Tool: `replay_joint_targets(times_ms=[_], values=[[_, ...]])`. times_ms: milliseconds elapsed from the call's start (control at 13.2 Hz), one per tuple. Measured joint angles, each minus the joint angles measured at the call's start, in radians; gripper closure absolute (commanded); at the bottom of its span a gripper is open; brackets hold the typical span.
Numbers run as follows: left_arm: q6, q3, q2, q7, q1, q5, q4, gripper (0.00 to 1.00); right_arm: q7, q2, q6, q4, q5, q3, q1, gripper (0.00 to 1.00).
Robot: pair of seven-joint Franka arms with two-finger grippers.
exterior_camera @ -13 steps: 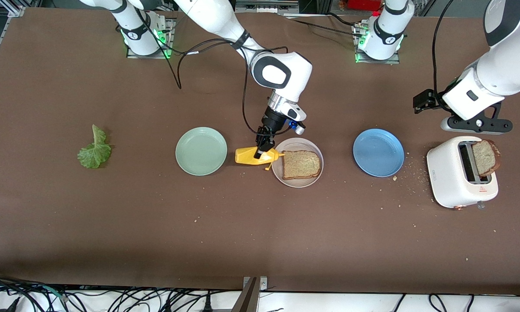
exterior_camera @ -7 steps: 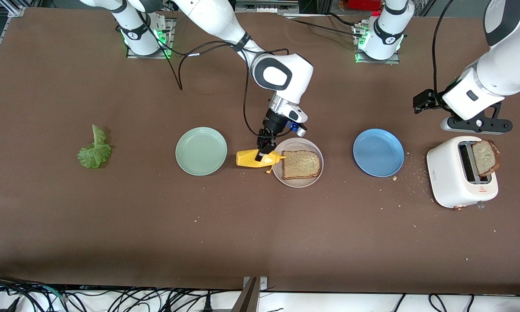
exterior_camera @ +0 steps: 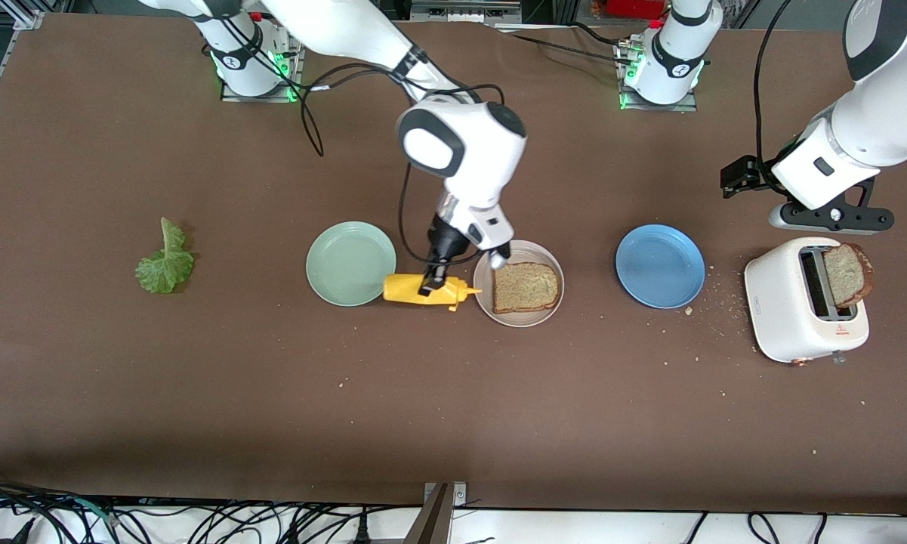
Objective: Make sandwich in beige plate with both arms
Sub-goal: 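Carry the mustard bottle back beside the lettuce with the right gripper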
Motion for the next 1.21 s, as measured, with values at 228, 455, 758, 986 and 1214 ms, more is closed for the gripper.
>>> replay_joint_targets(times_ms=[228,455,758,986,1214], values=[[0.000,0.000,0.000,0.000,0.001,0.000,0.000,0.00,-0.195,-0.089,-0.006,0.001,0.285,-0.003,-0.139,1.00],[0.000,0.000,0.000,0.000,0.002,0.000,0.000,0.00,-0.381,-0.136,-0.106,-0.001,0.608,-0.009,-0.307,1.00],[0.000,0.000,0.000,0.000,0.002,0.000,0.000,0.00,-0.701,-0.136,-0.280,-0.059,0.998,-0.007,-0.598,1.00],[-0.001,0.000,0.000,0.000,0.003,0.000,0.000,0.00,-0.946,-0.128,-0.383,-0.143,1.154,-0.005,-0.724,1.00],[-0.001,0.000,0.000,0.000,0.003,0.000,0.000,0.00,-1.233,-0.122,-0.466,-0.274,1.268,-0.002,-0.808,1.00]])
